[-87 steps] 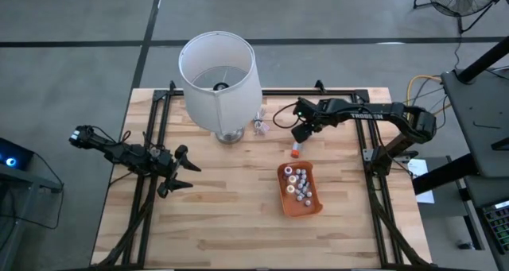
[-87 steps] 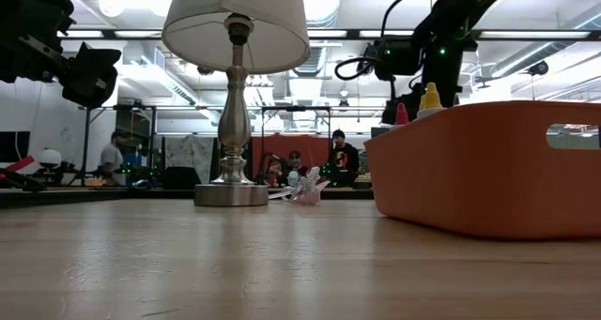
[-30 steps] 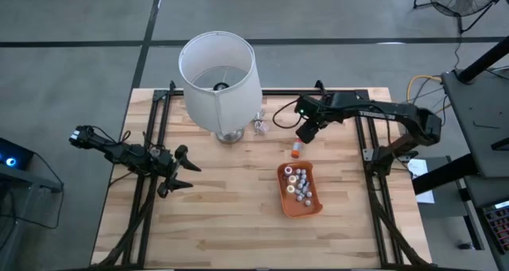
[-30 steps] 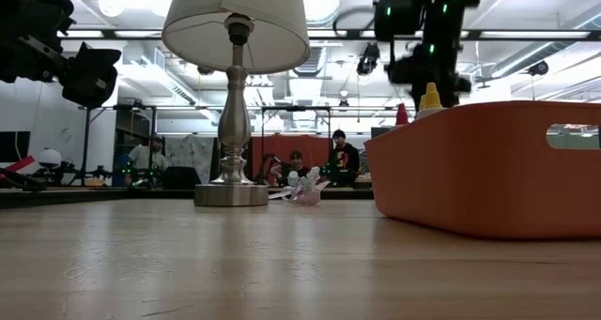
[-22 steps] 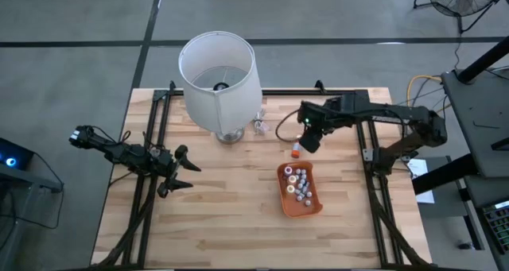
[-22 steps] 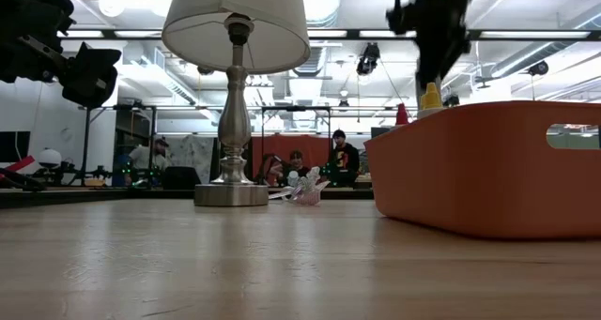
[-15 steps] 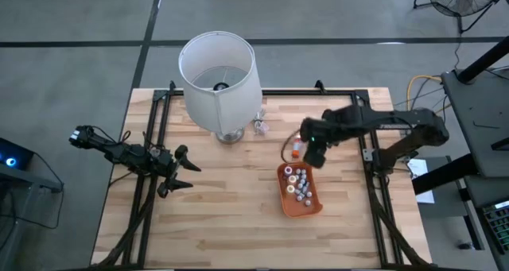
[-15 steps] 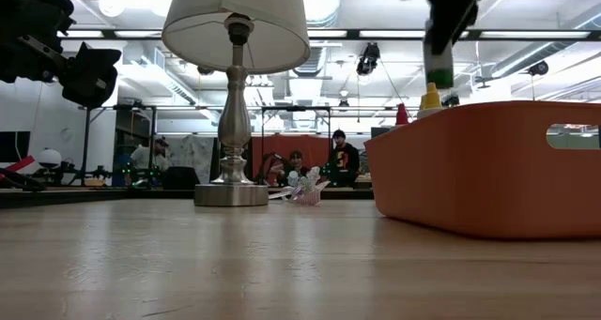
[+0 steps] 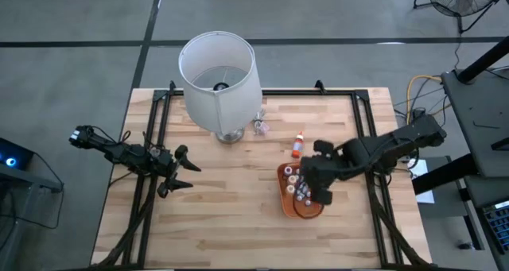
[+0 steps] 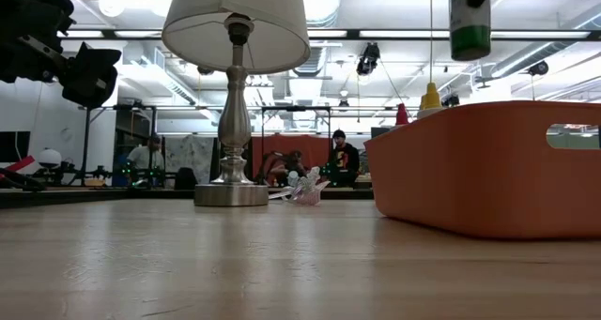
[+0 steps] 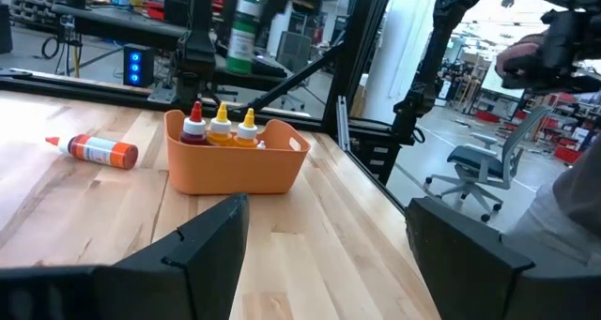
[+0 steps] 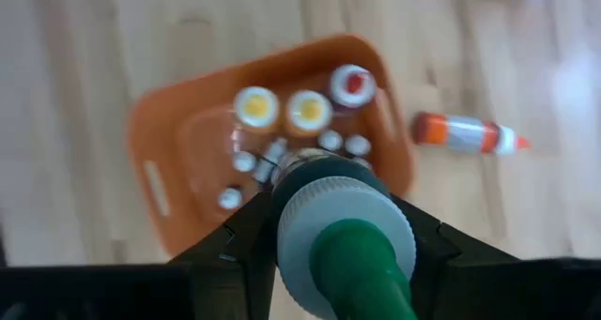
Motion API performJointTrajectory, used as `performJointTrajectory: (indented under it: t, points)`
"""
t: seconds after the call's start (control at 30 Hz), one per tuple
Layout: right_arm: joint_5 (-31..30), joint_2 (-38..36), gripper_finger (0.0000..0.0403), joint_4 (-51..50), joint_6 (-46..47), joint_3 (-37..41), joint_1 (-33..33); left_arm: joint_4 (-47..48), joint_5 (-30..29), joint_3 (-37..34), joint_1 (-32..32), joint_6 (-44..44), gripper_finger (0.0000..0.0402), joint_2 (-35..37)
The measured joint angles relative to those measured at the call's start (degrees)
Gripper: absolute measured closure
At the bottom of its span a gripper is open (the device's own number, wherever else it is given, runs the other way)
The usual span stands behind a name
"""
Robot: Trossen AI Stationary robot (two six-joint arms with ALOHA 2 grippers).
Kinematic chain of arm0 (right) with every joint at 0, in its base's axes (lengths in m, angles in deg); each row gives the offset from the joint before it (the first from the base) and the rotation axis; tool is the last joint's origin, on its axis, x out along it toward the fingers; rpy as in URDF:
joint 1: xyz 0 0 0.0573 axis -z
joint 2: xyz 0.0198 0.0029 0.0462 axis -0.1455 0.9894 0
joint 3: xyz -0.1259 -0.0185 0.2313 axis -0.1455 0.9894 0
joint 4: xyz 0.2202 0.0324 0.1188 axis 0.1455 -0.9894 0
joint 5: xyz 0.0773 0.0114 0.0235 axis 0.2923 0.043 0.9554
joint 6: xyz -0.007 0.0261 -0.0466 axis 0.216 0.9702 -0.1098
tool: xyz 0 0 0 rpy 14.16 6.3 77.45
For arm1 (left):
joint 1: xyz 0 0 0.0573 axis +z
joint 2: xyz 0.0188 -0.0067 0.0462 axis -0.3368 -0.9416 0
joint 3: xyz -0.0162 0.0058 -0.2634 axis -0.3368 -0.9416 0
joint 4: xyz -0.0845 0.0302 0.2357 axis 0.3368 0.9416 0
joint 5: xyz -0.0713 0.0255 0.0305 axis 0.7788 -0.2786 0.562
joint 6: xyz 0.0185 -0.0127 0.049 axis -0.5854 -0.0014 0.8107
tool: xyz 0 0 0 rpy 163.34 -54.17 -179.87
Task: Pick & Place food coloring
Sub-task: Put the big food coloring bottle into the orange bin
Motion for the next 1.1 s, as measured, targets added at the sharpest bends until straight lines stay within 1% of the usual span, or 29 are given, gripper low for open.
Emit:
performJointTrajectory:
  t: [0.17,0.47,0.63,0.87,1.1]
  points:
    - [0.0,3.0,0.0270,4.2,1.9,0.0,-3.7,0.0,0.0,0.0,0.0,0.0,0.0143,0.0]
    - [0.0,10.4,0.0271,5.7,17.4,-0.4,-7.4,0.0,0.0,0.0,0.0,0.0,0.0143,0.0]
    - [0.0,13.2,0.0271,7.0,24.9,-0.5,-9.0,0.0,0.0,0.0,0.0,0.0,0.0143,0.0]
    - [-2.3,15.8,0.0271,10.0,34.1,-0.5,-10.2,0.0,0.0,0.0,0.0,0.0,0.0143,0.0]
    - [-5.3,18.5,0.0271,10.9,38.0,-0.5,-10.5,0.0,0.0,0.0,0.0,0.0,0.0143,0.0]
